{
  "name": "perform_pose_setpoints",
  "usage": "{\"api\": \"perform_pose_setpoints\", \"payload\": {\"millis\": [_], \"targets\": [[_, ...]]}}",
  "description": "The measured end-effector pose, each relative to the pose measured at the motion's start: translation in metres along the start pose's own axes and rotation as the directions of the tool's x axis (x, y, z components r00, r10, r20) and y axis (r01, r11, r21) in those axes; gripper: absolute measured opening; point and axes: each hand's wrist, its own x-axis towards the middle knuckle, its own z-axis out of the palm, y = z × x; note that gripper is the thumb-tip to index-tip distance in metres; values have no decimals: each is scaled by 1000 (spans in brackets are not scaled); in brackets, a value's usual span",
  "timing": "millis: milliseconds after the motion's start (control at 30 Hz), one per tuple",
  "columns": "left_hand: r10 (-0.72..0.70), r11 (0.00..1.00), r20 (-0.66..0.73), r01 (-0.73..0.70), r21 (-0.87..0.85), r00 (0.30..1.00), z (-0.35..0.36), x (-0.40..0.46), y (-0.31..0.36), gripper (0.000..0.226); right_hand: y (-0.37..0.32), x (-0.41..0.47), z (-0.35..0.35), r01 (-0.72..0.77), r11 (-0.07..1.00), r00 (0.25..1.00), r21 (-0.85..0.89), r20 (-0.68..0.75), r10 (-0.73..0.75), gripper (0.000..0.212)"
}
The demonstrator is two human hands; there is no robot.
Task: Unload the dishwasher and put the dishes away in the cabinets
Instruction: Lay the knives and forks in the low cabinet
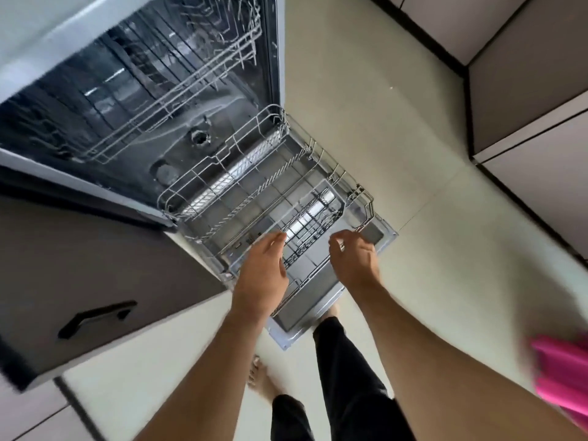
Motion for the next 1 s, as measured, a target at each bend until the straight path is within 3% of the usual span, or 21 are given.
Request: {"api": "perform_pose_setpoints", "payload": {"millis": [267, 533, 733, 1000], "targets": [[-50, 999, 97, 50, 2, 994, 83, 62, -32, 56, 36, 70, 69, -25, 999, 998, 31, 57, 23, 26], [-104, 990, 86, 111, -82, 991, 141, 108, -55, 49, 47, 135, 104, -75, 984, 994, 160, 90, 61, 25], [-144, 986, 88, 151, -70, 986, 172, 134, -58, 45, 67, 167, 122, -198, 963, 979, 183, 95, 183, 24], [-188, 982, 152, 187, 17, 970, 205, 166, -71, 57, 82, 191, 137, -310, 927, 950, 209, 44, 308, 19]]}}
